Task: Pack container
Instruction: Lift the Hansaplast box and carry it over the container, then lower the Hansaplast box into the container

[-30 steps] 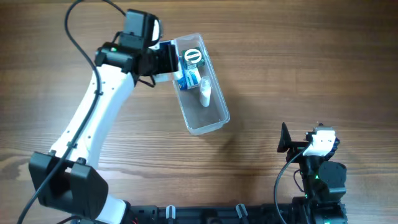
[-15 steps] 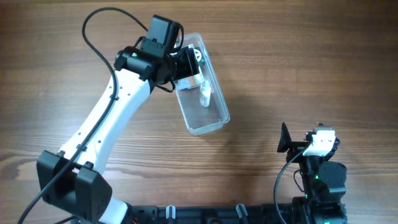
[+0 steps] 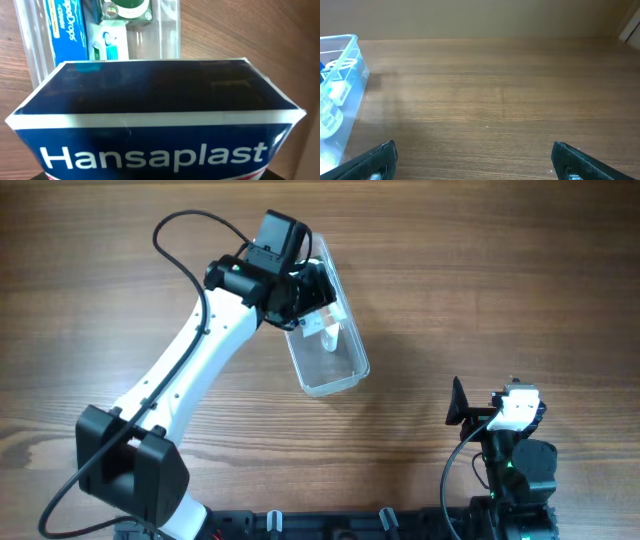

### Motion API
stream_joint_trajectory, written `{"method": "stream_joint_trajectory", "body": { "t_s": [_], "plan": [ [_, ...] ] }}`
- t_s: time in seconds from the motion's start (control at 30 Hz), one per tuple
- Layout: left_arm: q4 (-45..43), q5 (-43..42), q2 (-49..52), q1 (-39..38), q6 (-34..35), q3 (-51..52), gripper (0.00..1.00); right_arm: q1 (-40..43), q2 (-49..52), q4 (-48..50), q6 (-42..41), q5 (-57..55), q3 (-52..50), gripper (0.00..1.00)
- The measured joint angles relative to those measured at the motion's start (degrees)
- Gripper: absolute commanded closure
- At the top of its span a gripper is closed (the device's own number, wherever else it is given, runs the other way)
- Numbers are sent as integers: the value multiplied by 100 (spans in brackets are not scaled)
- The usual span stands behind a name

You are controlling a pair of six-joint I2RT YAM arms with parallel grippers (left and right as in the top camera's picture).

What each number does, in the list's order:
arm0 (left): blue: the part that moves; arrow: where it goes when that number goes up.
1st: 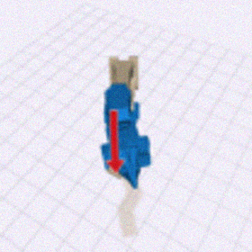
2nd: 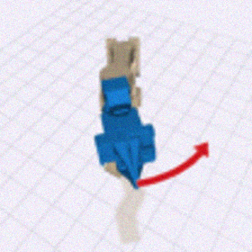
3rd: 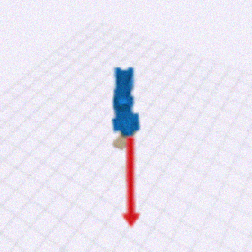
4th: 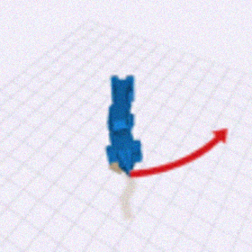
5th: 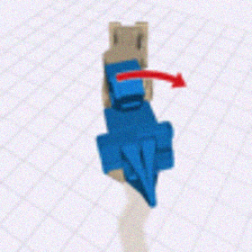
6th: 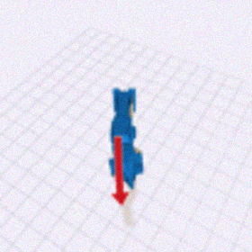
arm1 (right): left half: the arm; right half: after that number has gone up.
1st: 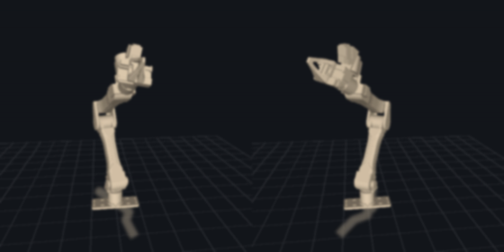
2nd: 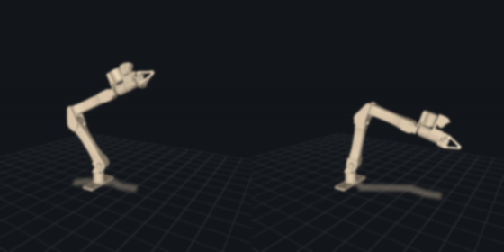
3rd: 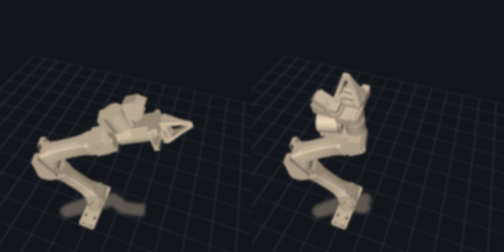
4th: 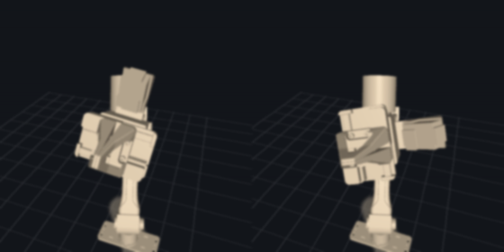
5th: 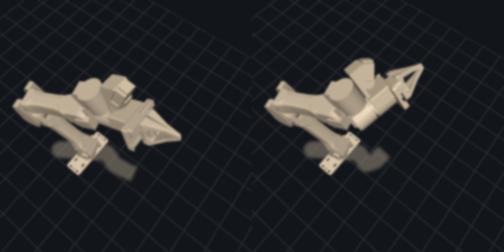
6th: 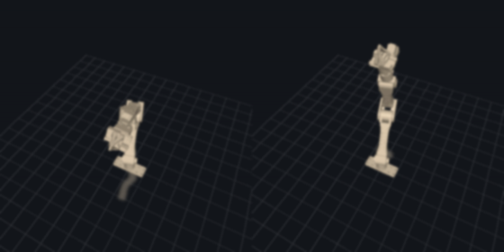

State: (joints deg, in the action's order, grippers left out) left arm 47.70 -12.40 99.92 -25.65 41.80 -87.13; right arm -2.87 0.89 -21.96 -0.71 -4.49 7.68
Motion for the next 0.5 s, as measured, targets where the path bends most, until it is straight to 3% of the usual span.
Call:
{"method": "stream_joint_trajectory", "body": {
  "t_s": [0.5],
  "plan": [
    [0, -319, 0, -2, 444, 0, 23, 0, 0, -2, 0, 0, 0, 0]
  ]
}}
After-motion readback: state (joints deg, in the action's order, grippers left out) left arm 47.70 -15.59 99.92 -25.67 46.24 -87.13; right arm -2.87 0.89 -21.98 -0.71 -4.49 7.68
